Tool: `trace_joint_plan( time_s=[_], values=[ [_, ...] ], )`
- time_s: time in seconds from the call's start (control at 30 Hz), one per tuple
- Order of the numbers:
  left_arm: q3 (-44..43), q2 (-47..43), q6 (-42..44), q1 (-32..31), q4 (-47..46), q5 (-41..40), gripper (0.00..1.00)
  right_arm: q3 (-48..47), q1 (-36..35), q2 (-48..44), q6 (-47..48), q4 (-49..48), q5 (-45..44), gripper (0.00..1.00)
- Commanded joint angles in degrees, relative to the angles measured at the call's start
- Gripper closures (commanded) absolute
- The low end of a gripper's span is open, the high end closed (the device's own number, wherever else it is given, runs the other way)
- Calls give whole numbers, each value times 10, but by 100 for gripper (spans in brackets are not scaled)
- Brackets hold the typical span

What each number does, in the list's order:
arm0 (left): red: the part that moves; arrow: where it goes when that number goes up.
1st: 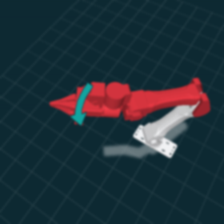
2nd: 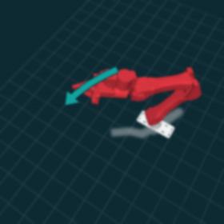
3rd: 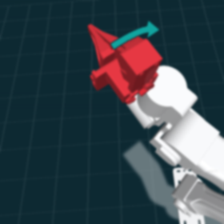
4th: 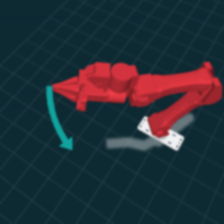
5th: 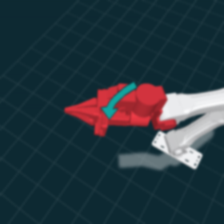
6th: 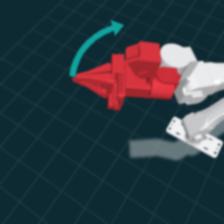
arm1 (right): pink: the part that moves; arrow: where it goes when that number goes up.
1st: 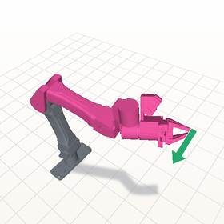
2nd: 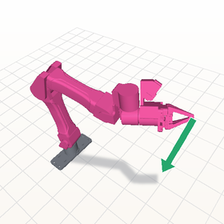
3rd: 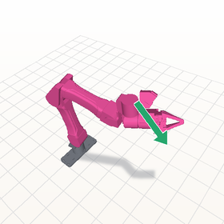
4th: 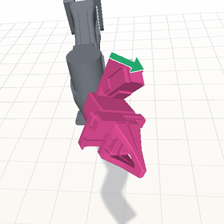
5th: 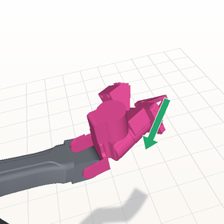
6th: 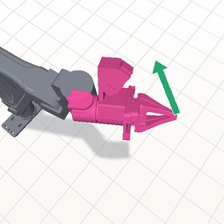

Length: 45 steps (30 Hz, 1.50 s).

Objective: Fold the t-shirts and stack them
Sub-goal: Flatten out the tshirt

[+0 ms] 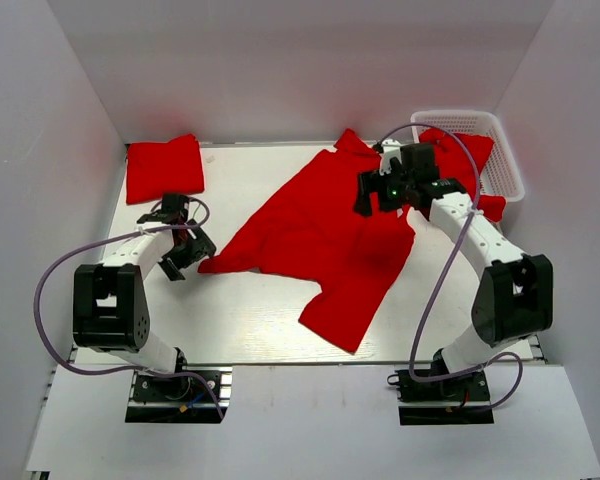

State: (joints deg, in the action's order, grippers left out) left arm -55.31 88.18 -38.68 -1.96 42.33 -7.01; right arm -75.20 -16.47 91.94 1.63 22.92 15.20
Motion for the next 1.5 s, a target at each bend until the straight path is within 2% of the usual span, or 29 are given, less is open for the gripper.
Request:
trace_joint_plan(
  time_s=[0.0,0.03,0.17,0.2,0.27,0.3,0.37,0.4,0.43,0.67,0.7,0.77,0.8,0.87,1.0,1.3,1.47],
  values=[
    [15,-23,-6,2,-70,15,5,16,0,-52,-12,-30,11,10],
    [26,-18,-6,2,-78,15,7,20,-1,-56,-27,-24,11,10],
    [49,17,-1,2,-125,49,30,42,-7,-76,-40,-9,-4,10],
    [56,23,4,2,-131,55,43,49,-9,-85,-44,2,-18,10],
    [62,23,4,-6,-138,65,57,67,-12,-99,-49,8,-39,10],
    [72,23,4,-6,-138,71,70,74,-14,-112,-52,13,-46,10],
    [84,23,11,-6,-146,82,83,102,-21,-129,-61,22,-68,10],
    [95,23,11,-6,-152,82,94,110,-24,-141,-65,25,-71,10],
    [100,15,11,-6,-157,88,100,124,-26,-146,-66,27,-79,10],
    [152,-72,32,-11,-218,115,100,199,-96,-173,-86,91,-63,10],
    [158,-83,32,-11,-218,115,100,204,-132,-173,-86,94,-62,10],
    [158,-104,42,-11,-223,101,100,216,-159,-171,-97,96,-62,10],
    [158,-104,42,-11,-223,101,100,232,-201,-169,-101,97,-74,10],
    [158,-110,48,-11,-230,96,100,242,-228,-164,-116,104,-78,10],
    [158,-110,48,-11,-243,84,100,275,-318,-162,-156,118,-131,10],
    [169,-104,48,-6,-279,73,100,334,-442,-126,-199,61,-220,10],
    [169,-104,48,-6,-285,73,100,363,-458,-120,-203,27,-220,10]
  ],
)
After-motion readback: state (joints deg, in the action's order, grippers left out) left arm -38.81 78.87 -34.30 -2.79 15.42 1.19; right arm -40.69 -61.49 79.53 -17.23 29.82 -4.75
